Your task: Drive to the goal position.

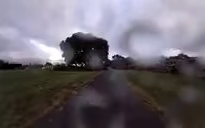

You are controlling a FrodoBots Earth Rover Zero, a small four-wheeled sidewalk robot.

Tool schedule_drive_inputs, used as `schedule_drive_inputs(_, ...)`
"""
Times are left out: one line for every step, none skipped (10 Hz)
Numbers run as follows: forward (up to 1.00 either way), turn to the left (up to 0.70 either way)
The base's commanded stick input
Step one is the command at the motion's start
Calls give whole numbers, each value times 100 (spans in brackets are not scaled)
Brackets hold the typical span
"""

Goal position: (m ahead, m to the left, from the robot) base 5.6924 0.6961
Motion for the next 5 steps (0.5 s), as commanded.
schedule_drive_inputs(70,-10)
schedule_drive_inputs(70,-12)
schedule_drive_inputs(70,-13)
schedule_drive_inputs(70,-14)
schedule_drive_inputs(70,-14)
